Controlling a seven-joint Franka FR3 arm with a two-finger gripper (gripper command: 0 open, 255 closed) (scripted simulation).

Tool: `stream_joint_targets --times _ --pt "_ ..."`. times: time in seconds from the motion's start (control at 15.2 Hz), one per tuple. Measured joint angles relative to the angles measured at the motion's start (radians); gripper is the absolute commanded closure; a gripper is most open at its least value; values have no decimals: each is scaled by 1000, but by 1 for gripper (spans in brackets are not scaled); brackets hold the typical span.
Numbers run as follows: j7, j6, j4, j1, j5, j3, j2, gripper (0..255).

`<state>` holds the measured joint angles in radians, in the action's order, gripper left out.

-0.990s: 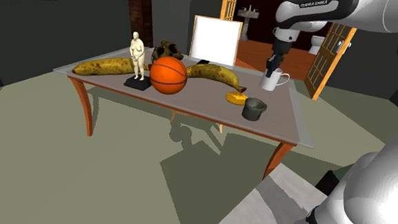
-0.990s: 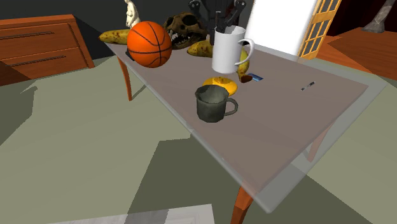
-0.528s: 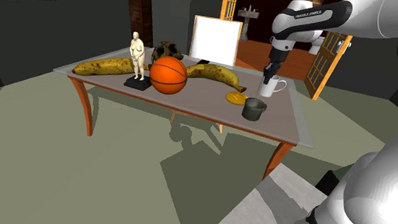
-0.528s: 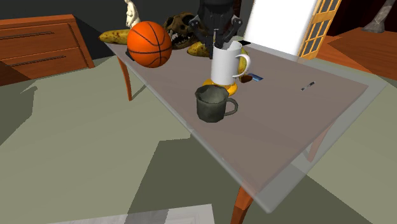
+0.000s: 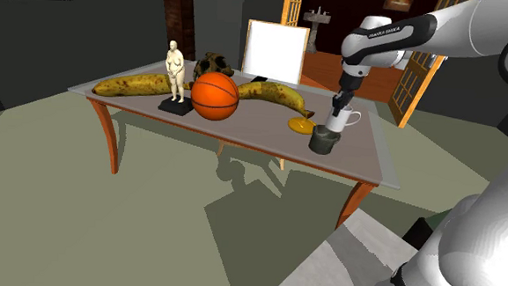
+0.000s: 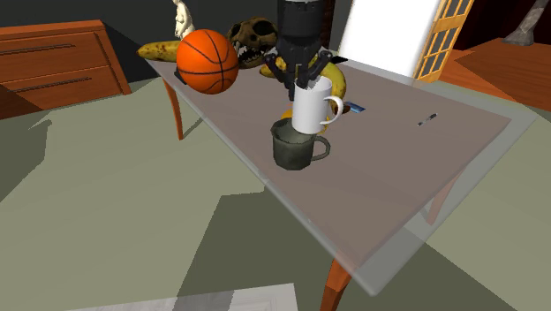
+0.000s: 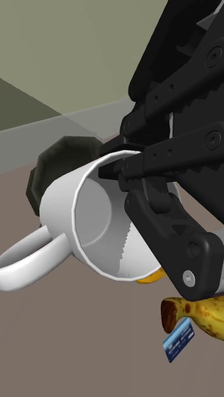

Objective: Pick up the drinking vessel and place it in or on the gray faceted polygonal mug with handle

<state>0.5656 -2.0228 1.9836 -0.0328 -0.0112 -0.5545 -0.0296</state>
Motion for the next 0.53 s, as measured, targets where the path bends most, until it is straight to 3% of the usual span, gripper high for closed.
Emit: stream_joint_targets --times 0.53 --pt "7 -46 40 2 -5 -2 7 255"
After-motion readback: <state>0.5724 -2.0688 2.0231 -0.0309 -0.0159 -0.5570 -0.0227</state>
